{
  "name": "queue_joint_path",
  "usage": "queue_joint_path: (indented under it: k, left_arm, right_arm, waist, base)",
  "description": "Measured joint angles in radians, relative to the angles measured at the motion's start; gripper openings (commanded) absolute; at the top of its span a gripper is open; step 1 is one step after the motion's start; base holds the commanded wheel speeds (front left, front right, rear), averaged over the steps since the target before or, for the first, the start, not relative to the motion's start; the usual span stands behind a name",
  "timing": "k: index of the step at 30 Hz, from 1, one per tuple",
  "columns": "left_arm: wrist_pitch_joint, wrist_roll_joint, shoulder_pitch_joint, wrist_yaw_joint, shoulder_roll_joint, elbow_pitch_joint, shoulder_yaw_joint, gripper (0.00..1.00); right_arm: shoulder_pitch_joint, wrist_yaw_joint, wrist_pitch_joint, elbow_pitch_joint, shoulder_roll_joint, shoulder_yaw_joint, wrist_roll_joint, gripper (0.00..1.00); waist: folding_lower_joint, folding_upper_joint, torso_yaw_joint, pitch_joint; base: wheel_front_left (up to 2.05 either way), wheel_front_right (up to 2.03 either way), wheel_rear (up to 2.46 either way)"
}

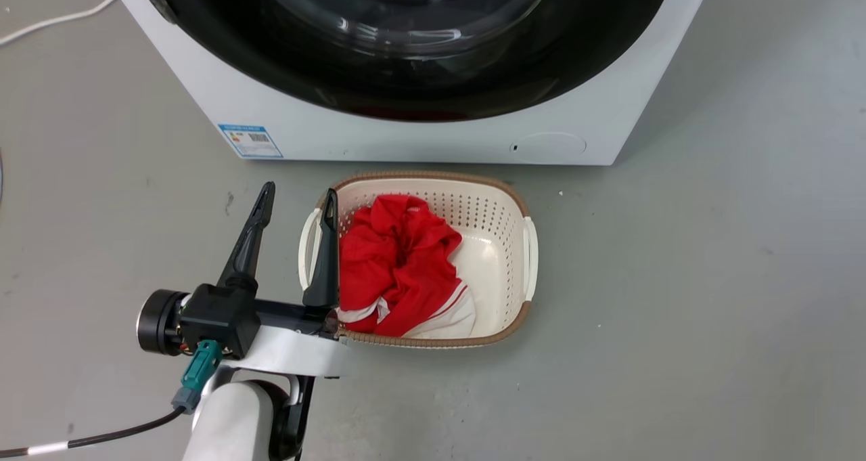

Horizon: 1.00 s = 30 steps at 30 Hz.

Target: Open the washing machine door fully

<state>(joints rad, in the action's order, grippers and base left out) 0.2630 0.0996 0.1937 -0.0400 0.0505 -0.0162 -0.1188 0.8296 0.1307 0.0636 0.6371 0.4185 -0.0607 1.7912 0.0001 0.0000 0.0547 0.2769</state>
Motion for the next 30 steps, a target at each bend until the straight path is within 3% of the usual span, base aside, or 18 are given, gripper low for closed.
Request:
queue_joint_path:
  k: [10, 22, 30]
  left_arm:
    - [0.000, 0.000, 0.044, -0.004, 0.000, 0.026, -0.003, 1.00]
    - [0.000, 0.004, 0.083, -0.004, 0.000, 0.053, -0.017, 1.00]
    - [0.000, 0.018, 0.101, 0.005, 0.000, 0.067, -0.027, 1.00]
  right_arm:
    - [0.327, 0.000, 0.183, 0.175, 0.059, 0.229, -0.089, 0.00]
    - [0.567, 0.000, 0.355, 0.317, 0.032, 0.420, -0.213, 0.00]
    - [0.642, 0.000, 0.368, 0.380, -0.003, 0.468, -0.269, 0.00]
  waist:
    - [0.0000, 0.0001, 0.017, 0.079]
    - [0.0000, 0.0000, 0.037, 0.154]
    - [0.0000, 0.0000, 0.052, 0.200]
  base:
    - [0.00, 0.00, 0.00]
    - [0.00, 0.00, 0.00]
    - [0.00, 0.00, 0.00]
